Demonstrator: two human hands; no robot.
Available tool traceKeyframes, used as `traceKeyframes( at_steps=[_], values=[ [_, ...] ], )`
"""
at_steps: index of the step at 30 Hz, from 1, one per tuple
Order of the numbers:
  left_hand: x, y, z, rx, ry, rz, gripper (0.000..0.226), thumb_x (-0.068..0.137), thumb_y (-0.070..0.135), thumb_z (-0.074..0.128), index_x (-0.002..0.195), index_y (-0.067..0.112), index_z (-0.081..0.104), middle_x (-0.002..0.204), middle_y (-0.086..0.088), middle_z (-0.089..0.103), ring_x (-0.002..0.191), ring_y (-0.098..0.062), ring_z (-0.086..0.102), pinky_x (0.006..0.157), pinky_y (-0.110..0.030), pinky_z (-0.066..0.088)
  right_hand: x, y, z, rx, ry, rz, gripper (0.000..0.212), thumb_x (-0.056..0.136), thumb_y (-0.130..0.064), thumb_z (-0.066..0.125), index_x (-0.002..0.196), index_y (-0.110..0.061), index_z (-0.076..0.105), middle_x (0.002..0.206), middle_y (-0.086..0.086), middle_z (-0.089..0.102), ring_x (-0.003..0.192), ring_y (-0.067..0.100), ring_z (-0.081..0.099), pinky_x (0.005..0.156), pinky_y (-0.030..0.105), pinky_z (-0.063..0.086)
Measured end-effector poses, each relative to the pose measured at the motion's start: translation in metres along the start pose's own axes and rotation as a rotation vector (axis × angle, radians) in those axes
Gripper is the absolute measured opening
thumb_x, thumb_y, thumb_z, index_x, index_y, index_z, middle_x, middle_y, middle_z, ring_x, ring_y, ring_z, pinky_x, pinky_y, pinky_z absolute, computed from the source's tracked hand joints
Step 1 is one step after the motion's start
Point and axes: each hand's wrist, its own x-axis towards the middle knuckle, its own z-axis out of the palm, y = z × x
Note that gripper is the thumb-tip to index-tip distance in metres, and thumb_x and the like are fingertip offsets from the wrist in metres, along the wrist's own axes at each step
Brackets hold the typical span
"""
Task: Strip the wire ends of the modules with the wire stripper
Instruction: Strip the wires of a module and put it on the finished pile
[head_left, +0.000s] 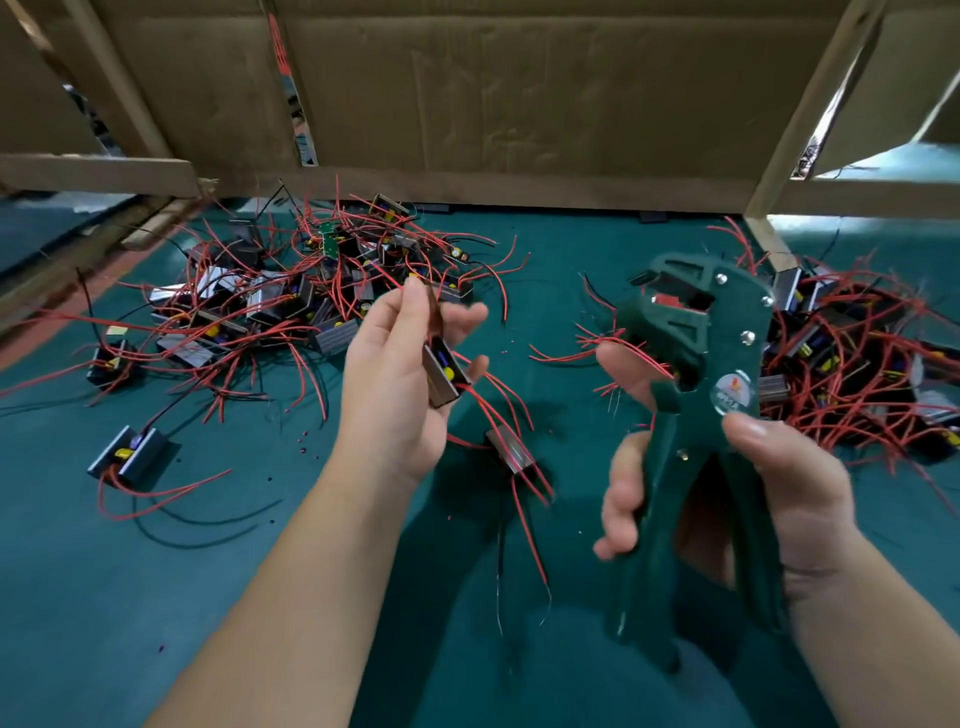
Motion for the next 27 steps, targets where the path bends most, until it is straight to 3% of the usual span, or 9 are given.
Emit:
traceKeyframes(
  at_steps=[2,5,10,12,15,18,27],
  values=[
    [0.0,0.003,-0.001,0.039,-0.001,0.012,0.02,0.098,0.028,0.05,0.079,0.021,0.053,0.059,0.009,0.057,0.06,-0.008,0.06,0.058,-0.028,0.053,0.0,-0.005,0.0,0.056,0.006,0.007,0.064,0.087,-0.023,0.062,0.143,-0.005,0.037,0.092,0.028,0.061,0.085,0.041,0.062,0.088,0.054,0.048],
    [-0.001,0.001,0.0,0.133,-0.022,0.038,0.018,0.091,0.026,0.059,0.074,0.019,0.06,0.057,0.009,0.054,0.049,-0.005,0.047,0.046,-0.021,0.046,0.003,-0.003,-0.005,-0.107,0.183,0.014,0.073,0.068,-0.034,0.077,0.133,-0.011,0.054,0.081,0.022,0.062,0.074,0.037,0.063,0.083,0.056,0.051],
    [-0.005,0.0,0.002,0.257,-0.121,0.059,0.012,0.077,0.028,0.074,0.065,0.026,0.072,0.06,0.01,0.055,0.047,-0.002,0.042,0.049,-0.022,0.041,0.011,0.012,-0.002,-0.118,0.271,0.084,0.075,0.06,-0.03,0.081,0.129,-0.017,0.057,0.081,0.024,0.058,0.077,0.039,0.062,0.08,0.06,0.05],
    [-0.007,0.0,0.001,0.294,-0.154,0.074,0.009,0.076,0.027,0.069,0.068,0.027,0.073,0.058,0.011,0.055,0.046,-0.002,0.044,0.054,-0.026,0.037,0.012,0.013,-0.001,-0.116,0.275,0.113,0.072,0.06,-0.03,0.081,0.126,-0.01,0.058,0.08,0.024,0.059,0.074,0.039,0.062,0.075,0.058,0.051],
    [-0.009,0.001,0.0,0.366,-0.212,0.102,0.004,0.074,0.033,0.073,0.071,0.03,0.073,0.058,0.014,0.056,0.05,-0.004,0.047,0.052,-0.021,0.039,0.011,0.014,0.0,-0.162,0.233,0.145,0.064,0.064,-0.032,0.08,0.112,0.005,0.059,0.079,0.026,0.06,0.069,0.039,0.061,0.071,0.057,0.05],
    [-0.012,0.002,0.0,0.434,-0.245,0.138,0.01,0.069,0.039,0.074,0.073,0.03,0.074,0.058,0.008,0.052,0.053,-0.009,0.043,0.046,-0.018,0.035,0.01,0.013,0.002,-0.121,0.178,0.129,0.059,0.069,-0.03,0.078,0.113,0.005,0.06,0.082,0.028,0.06,0.07,0.039,0.061,0.069,0.055,0.051],
    [-0.014,0.003,0.001,0.481,-0.263,0.253,0.004,0.07,0.021,0.08,0.07,0.023,0.076,0.046,0.013,0.04,0.052,-0.012,0.031,0.049,-0.025,0.024,0.007,0.011,0.005,-0.167,0.139,0.149,0.042,0.069,-0.035,0.078,0.091,-0.002,0.064,0.076,0.024,0.061,0.067,0.038,0.061,0.068,0.054,0.051]
  ],
)
